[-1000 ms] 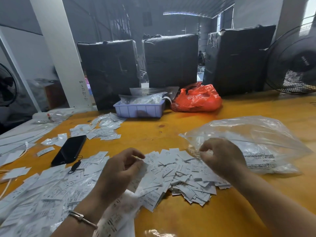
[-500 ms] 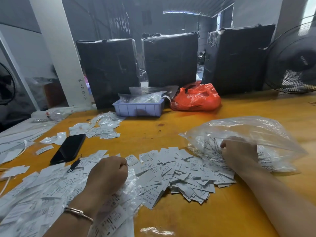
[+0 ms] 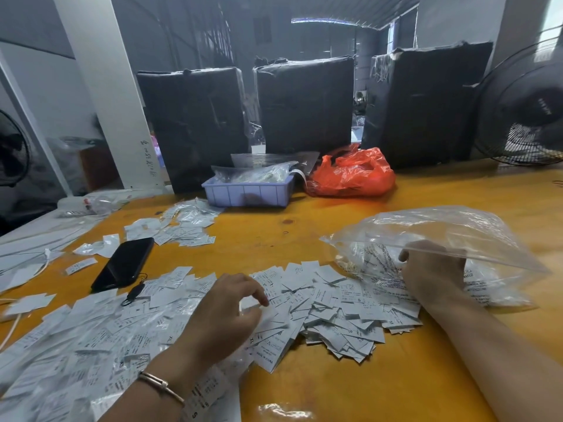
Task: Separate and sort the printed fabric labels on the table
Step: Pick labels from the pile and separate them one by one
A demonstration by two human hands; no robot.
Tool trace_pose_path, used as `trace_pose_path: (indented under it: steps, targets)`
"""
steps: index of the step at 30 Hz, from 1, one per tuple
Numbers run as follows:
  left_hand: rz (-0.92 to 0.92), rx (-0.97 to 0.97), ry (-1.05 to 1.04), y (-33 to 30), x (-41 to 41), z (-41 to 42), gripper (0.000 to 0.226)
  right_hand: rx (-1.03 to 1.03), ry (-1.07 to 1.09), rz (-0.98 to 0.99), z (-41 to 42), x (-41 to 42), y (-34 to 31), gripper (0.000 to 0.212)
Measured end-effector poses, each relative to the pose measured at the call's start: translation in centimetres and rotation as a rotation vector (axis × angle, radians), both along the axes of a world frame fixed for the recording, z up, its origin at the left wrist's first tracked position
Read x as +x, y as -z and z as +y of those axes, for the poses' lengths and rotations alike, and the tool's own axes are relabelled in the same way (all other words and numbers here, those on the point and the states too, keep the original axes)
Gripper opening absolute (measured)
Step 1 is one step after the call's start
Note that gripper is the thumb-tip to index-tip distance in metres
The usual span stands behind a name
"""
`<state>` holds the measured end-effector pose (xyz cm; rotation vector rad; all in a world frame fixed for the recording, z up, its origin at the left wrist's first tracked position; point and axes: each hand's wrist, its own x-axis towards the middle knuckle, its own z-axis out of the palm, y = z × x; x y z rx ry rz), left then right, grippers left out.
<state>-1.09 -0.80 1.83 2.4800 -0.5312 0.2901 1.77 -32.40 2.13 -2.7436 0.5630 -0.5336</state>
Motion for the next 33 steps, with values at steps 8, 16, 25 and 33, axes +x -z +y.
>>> trace_pose_path:
  steps: [8, 16, 25, 33]
  targets:
    - [-0.006, 0.149, 0.112, 0.8, 0.4, -0.5, 0.049, -0.178, 0.052, 0.053, 0.0, 0.2, 0.2, 0.024]
    - [-0.048, 0.042, 0.074, 0.8, 0.2, -0.9, 0.015, 0.015, -0.060, -0.258, -0.4, 0.2, 0.5, 0.020]
    - [-0.031, -0.283, -0.029, 0.0, -0.2, -1.1, 0.008, 0.743, -0.247, -0.536, 1.1, -0.3, -0.4, 0.030]
    - [0.231, -0.640, 0.073, -1.2, -0.4, -0.6, 0.005, 0.798, -0.667, -0.208, 4.7, -2.5, -1.6, 0.013]
